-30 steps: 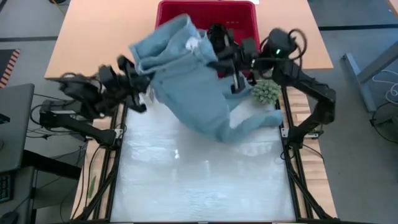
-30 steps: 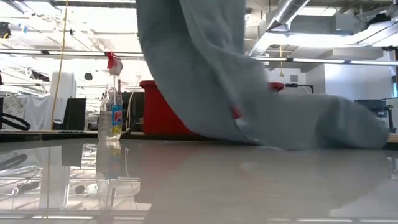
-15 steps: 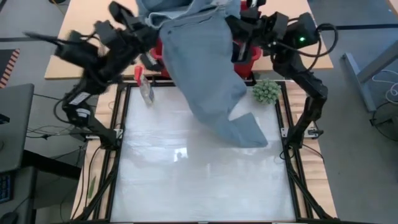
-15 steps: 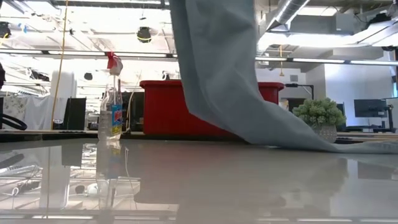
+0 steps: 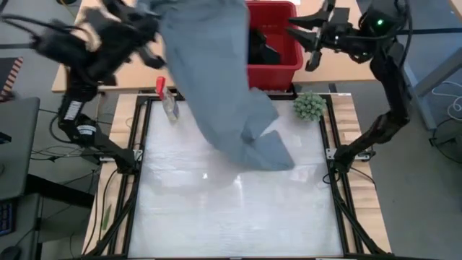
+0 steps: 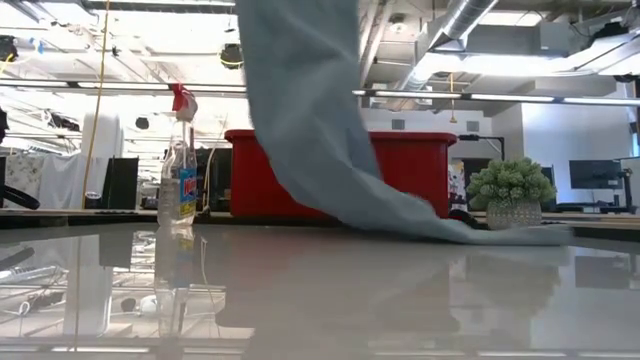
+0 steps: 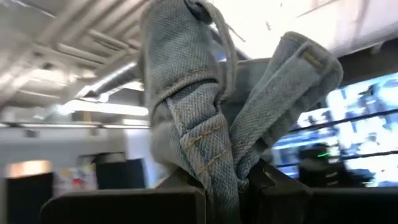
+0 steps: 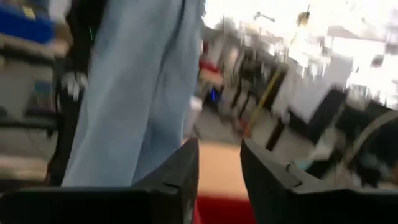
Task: Fold Laundry from Bin
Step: Fold the blue pants from the red laundry bin
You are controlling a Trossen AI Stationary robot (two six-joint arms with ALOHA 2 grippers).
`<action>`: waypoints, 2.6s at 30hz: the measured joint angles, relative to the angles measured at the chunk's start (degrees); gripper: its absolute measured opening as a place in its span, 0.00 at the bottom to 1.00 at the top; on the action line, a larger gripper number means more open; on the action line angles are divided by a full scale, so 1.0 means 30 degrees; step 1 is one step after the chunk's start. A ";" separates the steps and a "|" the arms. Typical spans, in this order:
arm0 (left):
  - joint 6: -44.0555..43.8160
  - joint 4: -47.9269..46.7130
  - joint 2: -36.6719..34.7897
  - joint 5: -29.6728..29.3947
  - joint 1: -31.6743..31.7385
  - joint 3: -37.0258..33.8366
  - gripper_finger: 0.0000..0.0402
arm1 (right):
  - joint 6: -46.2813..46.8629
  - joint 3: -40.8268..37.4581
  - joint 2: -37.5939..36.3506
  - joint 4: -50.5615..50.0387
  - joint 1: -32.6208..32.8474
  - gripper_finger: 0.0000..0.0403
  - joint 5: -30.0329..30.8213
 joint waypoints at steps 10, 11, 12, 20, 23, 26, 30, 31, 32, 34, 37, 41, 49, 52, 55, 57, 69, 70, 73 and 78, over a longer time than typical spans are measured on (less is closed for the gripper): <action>-0.7743 -0.0506 -0.0458 0.5920 -0.1009 -0.0146 0.05 | 0.5825 -0.3122 0.1797 -0.1220 -0.4525 0.38 -0.6051; -0.8655 0.0314 -0.0319 0.6573 -0.1216 -0.0146 0.05 | 0.6107 -0.3699 0.2076 -0.0628 -0.4205 0.35 -0.6058; -0.9525 0.1111 -0.0124 0.7143 -0.1432 -0.0146 0.04 | 0.6417 -0.4286 0.2311 0.0310 -0.3818 0.31 -0.6003; -1.2985 0.5940 0.1820 0.9069 -0.2957 -0.0181 0.04 | 1.2837 -0.8393 0.4557 1.1202 -0.0563 0.05 -0.5079; -1.3811 0.7457 0.2103 0.8896 -0.3027 -0.0189 0.04 | 1.3604 -0.9152 0.5480 1.2521 0.1519 0.04 -0.4983; -1.3571 0.8094 0.2049 0.8146 -0.3027 -0.0142 0.04 | 1.3622 -0.9436 0.6422 1.3004 0.3811 0.04 -0.4537; -1.2735 0.8017 0.1935 0.6566 -0.3020 -0.0146 0.04 | 1.3643 -0.9451 0.6857 1.3434 0.6224 0.04 -0.4493; -1.2620 0.8051 0.1935 0.6139 -0.3017 -0.0156 0.04 | 1.3671 -0.9443 0.6811 1.3657 0.6696 0.04 -0.4499; -1.2490 0.8068 0.1871 0.5697 -0.2988 -0.0168 0.04 | 1.3741 -0.9443 0.6668 1.3881 0.7096 0.04 -0.4496; -1.2162 0.7937 0.1679 0.4921 -0.2755 -0.0175 0.04 | 1.4418 -0.9443 0.6431 1.5103 0.7780 0.04 -0.4570; -1.2071 0.8195 0.1259 0.3908 -0.2259 -0.0170 0.04 | 1.6601 -0.9443 0.5679 1.7322 0.8072 0.04 -0.5452; -1.1905 0.9169 0.1004 0.2841 -0.1358 -0.0138 0.04 | 1.9615 -0.9438 0.4077 2.0671 0.7748 0.04 -0.6023; -1.2490 0.9241 0.0966 0.2391 0.0528 -0.0146 0.04 | 2.1680 -0.9378 0.1335 2.1572 0.6457 0.04 -0.4882; -1.3216 0.9250 0.0966 0.2574 0.1211 -0.0146 0.04 | 1.7583 -0.9373 0.0587 1.4731 0.5179 0.04 -0.3921; -1.4246 0.9131 0.0952 0.3532 0.1564 -0.0146 0.04 | 1.4460 -0.9385 0.0768 1.0009 0.3438 0.04 -0.0844; -1.4384 0.8923 0.0945 0.4143 0.1599 -0.0149 0.04 | 1.3820 -0.9468 0.1446 0.9290 0.2326 0.04 -0.0333; -1.6652 0.8408 0.1233 0.4778 0.1561 -0.0172 0.04 | 1.4852 -1.1011 0.5563 1.2594 0.1534 0.04 0.3662; -1.6818 0.8392 0.1236 0.4770 0.1501 -0.0189 0.04 | 1.5190 -1.0953 0.5682 1.3227 0.1656 0.04 0.4026; -1.6899 0.8706 0.1418 0.4737 0.1205 -0.0182 0.04 | 1.5544 -1.0959 0.6276 1.4381 0.2253 0.04 0.5201; -1.6945 0.8505 0.1600 0.4827 0.1162 -0.0192 0.04 | 1.5472 -1.1026 0.7556 1.5195 0.3856 0.04 0.5512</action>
